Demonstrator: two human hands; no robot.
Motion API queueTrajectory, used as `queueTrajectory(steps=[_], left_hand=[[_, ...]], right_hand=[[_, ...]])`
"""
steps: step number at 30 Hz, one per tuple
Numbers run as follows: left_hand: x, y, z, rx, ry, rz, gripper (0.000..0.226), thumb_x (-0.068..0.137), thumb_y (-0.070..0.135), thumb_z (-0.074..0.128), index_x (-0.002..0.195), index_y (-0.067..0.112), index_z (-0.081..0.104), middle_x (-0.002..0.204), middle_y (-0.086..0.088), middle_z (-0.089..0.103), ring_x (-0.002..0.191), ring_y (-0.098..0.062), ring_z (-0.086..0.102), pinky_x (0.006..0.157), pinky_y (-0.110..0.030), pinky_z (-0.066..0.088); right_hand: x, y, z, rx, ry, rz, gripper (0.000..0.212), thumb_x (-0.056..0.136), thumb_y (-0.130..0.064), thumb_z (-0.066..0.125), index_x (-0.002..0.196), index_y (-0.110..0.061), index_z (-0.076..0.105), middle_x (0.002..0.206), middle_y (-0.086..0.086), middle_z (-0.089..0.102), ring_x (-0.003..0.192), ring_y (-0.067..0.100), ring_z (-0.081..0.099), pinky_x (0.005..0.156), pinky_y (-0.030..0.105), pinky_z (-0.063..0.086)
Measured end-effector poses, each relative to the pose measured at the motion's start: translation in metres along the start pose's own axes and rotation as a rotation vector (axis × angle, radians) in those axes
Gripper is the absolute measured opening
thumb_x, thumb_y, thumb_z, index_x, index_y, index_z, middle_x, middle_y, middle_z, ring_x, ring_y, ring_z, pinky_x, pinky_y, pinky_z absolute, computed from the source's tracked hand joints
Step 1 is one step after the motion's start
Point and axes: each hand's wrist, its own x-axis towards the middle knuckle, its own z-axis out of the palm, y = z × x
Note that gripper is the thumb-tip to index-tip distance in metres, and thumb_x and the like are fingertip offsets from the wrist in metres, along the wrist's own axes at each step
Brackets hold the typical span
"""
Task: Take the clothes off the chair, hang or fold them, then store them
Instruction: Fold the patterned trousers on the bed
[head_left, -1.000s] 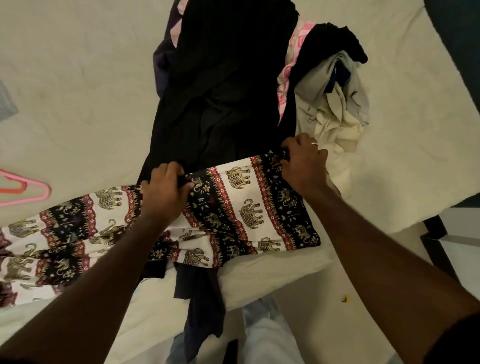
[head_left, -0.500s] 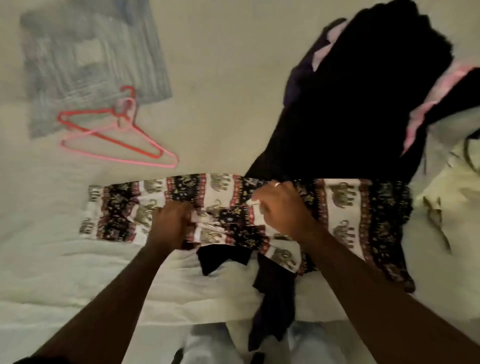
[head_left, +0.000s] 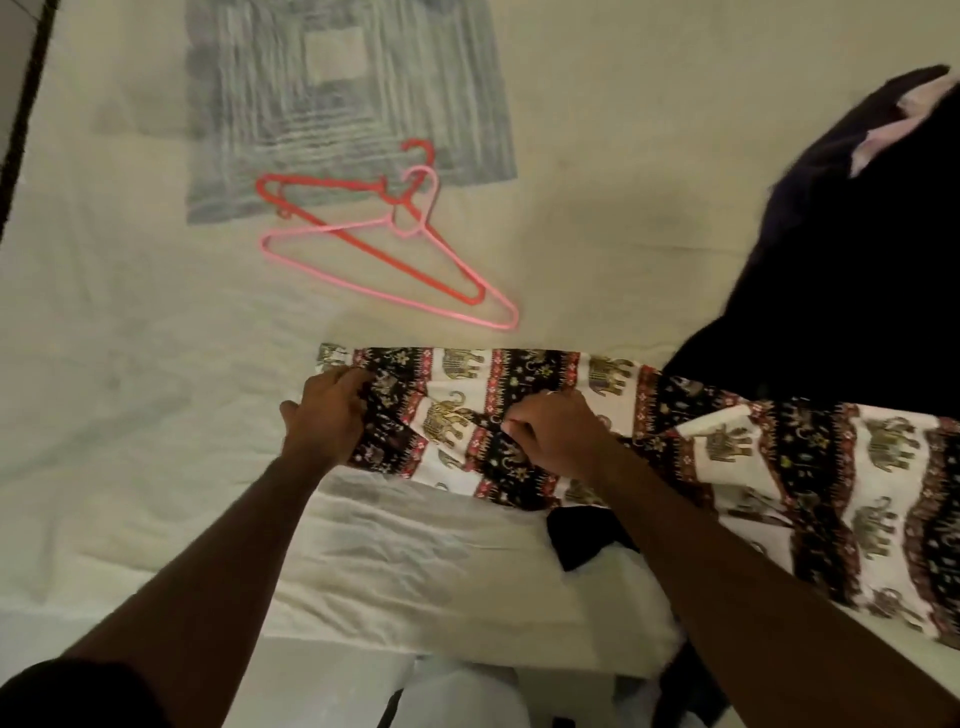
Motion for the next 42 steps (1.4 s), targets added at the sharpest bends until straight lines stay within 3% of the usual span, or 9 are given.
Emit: queueTrajectory(steps=[5, 8, 11, 16, 22, 29, 36, 38, 42], left_hand=[[0.021, -0.030, -0.007, -0.326, 0.207, -0.055, 0.036, 0.099, 0.012, 0.058, 0.135, 0.015, 0.058, 0.127, -0.018, 0.058, 0.122, -0.040, 0.053, 0.098, -0.054, 0.046], [0.031, -0.038, -0.010, -0.516, 0.171, -0.138, 0.036, 0.093, 0.010, 0.068, 0.128, 0.007, 0.062, 0.117, -0.017, 0.066, 0.108, -0.034, 0.063, 0.093, -0.039, 0.048], [0.041, -0.042, -0.012, -0.565, 0.120, -0.179, 0.042, 0.088, 0.020, 0.076, 0.127, 0.017, 0.061, 0.110, -0.008, 0.068, 0.103, -0.029, 0.064, 0.092, -0.040, 0.050], [0.049, -0.047, -0.016, -0.335, 0.062, -0.025, 0.049, 0.089, 0.030, 0.075, 0.131, 0.041, 0.054, 0.121, -0.010, 0.053, 0.117, -0.030, 0.054, 0.096, -0.057, 0.046], [0.058, -0.051, -0.020, -0.170, 0.040, -0.032, 0.025, 0.096, 0.027, 0.066, 0.120, 0.026, 0.066, 0.139, -0.011, 0.046, 0.128, -0.034, 0.046, 0.100, -0.065, 0.036], [0.062, -0.048, -0.020, -0.192, 0.032, -0.108, 0.031, 0.098, 0.023, 0.063, 0.128, 0.021, 0.064, 0.138, -0.015, 0.047, 0.127, -0.041, 0.050, 0.100, -0.065, 0.040], [0.066, -0.049, -0.015, -0.205, 0.094, -0.149, 0.023, 0.093, 0.020, 0.063, 0.115, 0.027, 0.067, 0.126, -0.014, 0.061, 0.112, -0.044, 0.061, 0.090, -0.065, 0.050], [0.067, -0.047, -0.018, -0.208, 0.116, -0.168, 0.020, 0.094, 0.014, 0.064, 0.114, 0.015, 0.067, 0.116, -0.023, 0.064, 0.105, -0.050, 0.062, 0.084, -0.060, 0.053], [0.069, -0.041, -0.022, -0.260, 0.133, -0.210, 0.019, 0.095, 0.009, 0.061, 0.114, 0.010, 0.063, 0.116, -0.027, 0.062, 0.105, -0.050, 0.060, 0.084, -0.052, 0.048]], right_hand=[[0.054, -0.066, 0.022, 0.273, 0.099, 0.021, 0.031, 0.101, -0.035, 0.051, 0.108, -0.013, 0.071, 0.100, 0.004, 0.073, 0.089, 0.019, 0.066, 0.084, 0.043, 0.055], [0.083, -0.098, 0.029, 0.336, 0.046, 0.143, 0.039, 0.099, -0.041, 0.059, 0.129, -0.017, 0.061, 0.118, 0.006, 0.070, 0.108, 0.022, 0.064, 0.097, 0.044, 0.050], [0.105, -0.116, 0.035, 0.367, 0.025, 0.249, 0.043, 0.097, -0.035, 0.065, 0.136, -0.019, 0.058, 0.125, 0.008, 0.068, 0.117, 0.024, 0.062, 0.105, 0.046, 0.047], [0.117, -0.132, 0.033, 0.424, 0.205, 0.073, 0.024, 0.101, -0.017, 0.061, 0.122, -0.011, 0.070, 0.122, 0.009, 0.071, 0.114, 0.025, 0.064, 0.101, 0.038, 0.048], [0.073, -0.080, 0.000, 0.353, -0.205, 0.191, 0.040, 0.088, -0.033, 0.077, 0.123, -0.020, 0.064, 0.115, 0.004, 0.067, 0.092, 0.016, 0.065, 0.086, 0.038, 0.056], [-0.006, 0.023, -0.056, 0.109, -0.511, 0.198, 0.006, 0.091, -0.021, 0.070, 0.089, -0.023, 0.075, 0.076, -0.016, 0.064, 0.069, -0.002, 0.058, 0.069, 0.023, 0.045], [-0.016, 0.029, -0.076, 0.204, 0.368, 0.237, 0.020, 0.107, -0.035, 0.044, 0.101, -0.019, 0.056, 0.069, 0.000, 0.063, 0.058, 0.014, 0.059, 0.054, 0.031, 0.045], [-0.013, 0.024, -0.080, 0.294, 0.365, 0.291, 0.020, 0.105, -0.044, 0.050, 0.104, -0.025, 0.057, 0.072, -0.001, 0.068, 0.061, 0.012, 0.064, 0.054, 0.029, 0.048], [-0.034, 0.043, -0.084, 0.323, -0.046, 0.398, 0.039, 0.084, -0.056, 0.075, 0.110, -0.029, 0.066, 0.099, -0.006, 0.069, 0.085, 0.013, 0.065, 0.073, 0.033, 0.055]])
